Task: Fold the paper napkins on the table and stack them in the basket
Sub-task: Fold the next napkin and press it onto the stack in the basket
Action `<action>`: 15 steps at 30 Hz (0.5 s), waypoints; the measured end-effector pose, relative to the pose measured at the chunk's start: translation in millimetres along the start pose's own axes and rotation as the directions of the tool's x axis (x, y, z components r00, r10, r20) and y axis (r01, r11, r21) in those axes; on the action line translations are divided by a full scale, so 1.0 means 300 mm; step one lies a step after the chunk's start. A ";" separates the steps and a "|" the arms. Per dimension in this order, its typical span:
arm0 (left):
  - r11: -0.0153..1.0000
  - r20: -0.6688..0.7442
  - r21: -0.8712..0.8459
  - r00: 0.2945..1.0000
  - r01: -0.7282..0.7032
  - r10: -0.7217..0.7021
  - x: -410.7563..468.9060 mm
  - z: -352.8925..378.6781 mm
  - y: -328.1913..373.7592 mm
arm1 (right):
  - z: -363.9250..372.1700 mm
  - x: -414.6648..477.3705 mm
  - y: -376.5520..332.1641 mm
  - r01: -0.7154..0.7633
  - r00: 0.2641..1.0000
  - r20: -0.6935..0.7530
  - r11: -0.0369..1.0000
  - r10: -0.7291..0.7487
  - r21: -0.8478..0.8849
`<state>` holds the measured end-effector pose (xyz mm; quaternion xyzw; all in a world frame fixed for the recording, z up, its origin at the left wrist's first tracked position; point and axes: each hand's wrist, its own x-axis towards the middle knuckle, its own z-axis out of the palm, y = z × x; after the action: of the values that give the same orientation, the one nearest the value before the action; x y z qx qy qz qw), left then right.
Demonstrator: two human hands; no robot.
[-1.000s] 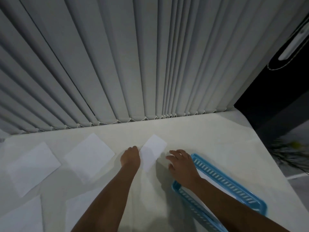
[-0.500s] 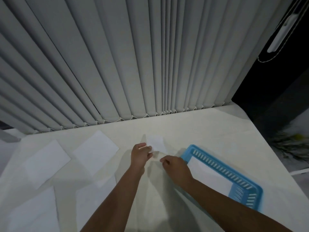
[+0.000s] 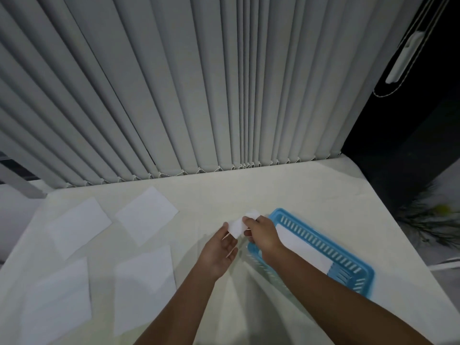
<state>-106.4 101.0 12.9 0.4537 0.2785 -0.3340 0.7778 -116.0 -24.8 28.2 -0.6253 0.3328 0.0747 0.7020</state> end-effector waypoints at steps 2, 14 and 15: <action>0.997 0.031 -0.067 0.999 -0.023 0.025 0.001 0.010 0.004 | -0.038 -0.026 -0.005 -0.012 1.000 0.023 1.000 0.011 0.016; 0.990 0.074 -0.070 0.989 -0.126 0.131 -0.021 0.226 -0.103 | -0.280 -0.096 0.086 -0.018 0.985 -0.157 0.951 0.070 0.309; 0.992 0.066 -0.060 0.991 -0.113 0.117 -0.016 0.233 -0.113 | -0.300 -0.101 0.095 -0.005 0.978 -0.196 0.958 0.064 0.288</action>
<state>-126.4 27.6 28.9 0.4353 0.2341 -0.2962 0.8173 -187.7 -92.8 22.0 -0.5155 0.4211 -0.0262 0.7458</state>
